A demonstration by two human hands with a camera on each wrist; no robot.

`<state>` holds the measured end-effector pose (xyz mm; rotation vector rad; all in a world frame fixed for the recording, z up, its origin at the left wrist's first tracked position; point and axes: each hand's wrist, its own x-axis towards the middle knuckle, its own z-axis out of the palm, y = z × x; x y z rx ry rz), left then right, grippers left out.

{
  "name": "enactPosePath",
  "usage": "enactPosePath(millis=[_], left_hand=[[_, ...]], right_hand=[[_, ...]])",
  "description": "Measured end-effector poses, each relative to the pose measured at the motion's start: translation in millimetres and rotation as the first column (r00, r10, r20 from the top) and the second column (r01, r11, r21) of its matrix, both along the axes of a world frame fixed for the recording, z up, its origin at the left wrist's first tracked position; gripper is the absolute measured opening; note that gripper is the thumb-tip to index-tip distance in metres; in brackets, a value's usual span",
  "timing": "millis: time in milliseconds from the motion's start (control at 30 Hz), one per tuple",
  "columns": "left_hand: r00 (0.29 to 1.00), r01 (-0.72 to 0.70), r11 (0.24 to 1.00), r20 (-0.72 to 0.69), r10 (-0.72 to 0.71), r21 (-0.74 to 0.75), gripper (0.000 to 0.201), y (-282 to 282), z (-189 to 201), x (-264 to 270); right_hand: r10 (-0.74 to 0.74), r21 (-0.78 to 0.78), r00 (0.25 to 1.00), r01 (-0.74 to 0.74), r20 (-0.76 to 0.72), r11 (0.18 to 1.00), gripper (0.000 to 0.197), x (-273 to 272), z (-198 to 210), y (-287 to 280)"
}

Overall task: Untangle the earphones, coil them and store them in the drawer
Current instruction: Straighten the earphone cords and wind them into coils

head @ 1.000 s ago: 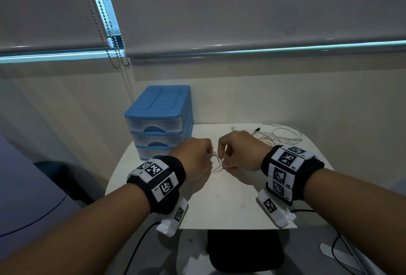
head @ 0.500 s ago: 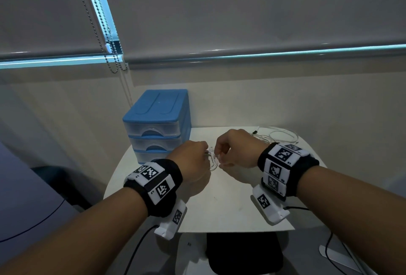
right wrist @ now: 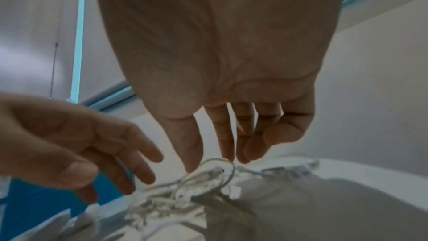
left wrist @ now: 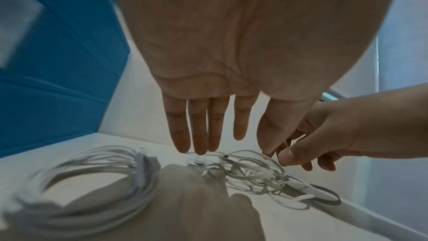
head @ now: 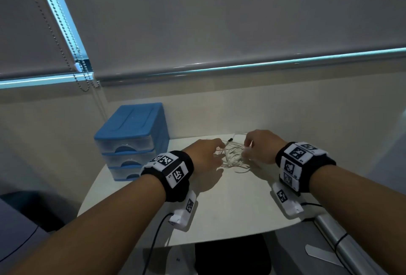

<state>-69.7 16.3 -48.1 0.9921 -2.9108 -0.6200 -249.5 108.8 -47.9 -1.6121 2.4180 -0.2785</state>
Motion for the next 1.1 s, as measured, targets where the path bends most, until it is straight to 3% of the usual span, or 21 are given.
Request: enactPosePath(millis=[133, 300, 400, 500, 600, 633, 767, 867, 933, 967, 1100], left_hand=[[0.997, -0.018, 1.000, 0.076, 0.018, -0.004, 0.048, -2.3, -5.3, -18.8], [0.996, -0.056, 0.998, 0.064, 0.058, -0.022, 0.025, -2.9, -10.6, -18.2], [0.991, -0.102, 0.995, -0.092, 0.100, -0.009, 0.011, -4.4, -7.4, -13.2], [0.964, -0.100, 0.995, -0.251, 0.090, -0.029, 0.020, -5.2, 3.4, -8.9], [0.922, -0.100, 0.995, -0.376, 0.093, 0.000, 0.007, -3.9, 17.0, -3.1], [0.914, -0.099, 0.995, -0.394, 0.100, 0.024, 0.008, -4.4, 19.6, -0.9], [0.946, 0.015, 0.996, -0.323, 0.013, 0.086, 0.043, -0.6, 23.1, 4.4], [0.944, 0.059, 0.997, -0.329, -0.042, 0.041, 0.035, 5.1, 18.8, 2.0], [0.911, 0.028, 0.999, -0.412, -0.016, 0.023, 0.011, 8.0, 19.6, 0.2], [0.888, 0.009, 1.000, -0.460, 0.004, 0.026, 0.010, 7.5, 21.0, 0.0], [0.831, -0.079, 0.997, -0.551, 0.076, 0.018, 0.028, 4.1, 33.5, 3.6]], right_hand=[[-0.015, -0.041, 0.996, 0.019, 0.091, 0.999, 0.015, 3.6, -10.5, -2.4], [0.068, -0.235, 0.946, 0.008, 0.315, 0.972, 0.009, 3.4, -2.9, -4.6], [0.164, -0.374, 0.858, 0.035, 0.487, 0.927, 0.006, 3.5, 14.8, -1.7], [0.257, -0.476, 0.822, 0.020, 0.508, 0.879, 0.007, 7.2, 35.9, 2.1], [0.343, -0.580, 0.761, 0.053, 0.551, 0.813, 0.006, 13.3, 57.3, 4.3], [0.369, -0.606, 0.737, 0.069, 0.566, 0.792, 0.006, 15.5, 64.6, 4.9], [0.472, -0.674, 0.629, 0.114, 0.618, 0.730, 0.008, 24.6, 94.7, 9.3], [0.533, -0.712, 0.573, 0.133, 0.623, 0.690, 0.007, 30.3, 115.6, 14.1], [0.540, -0.723, 0.572, 0.142, 0.617, 0.676, 0.005, 31.0, 125.5, 17.1], [0.534, -0.727, 0.581, 0.154, 0.614, 0.669, 0.004, 29.6, 128.9, 18.0], [0.440, -0.729, 0.657, 0.252, 0.612, 0.637, 0.010, 13.0, 128.3, 17.3]])
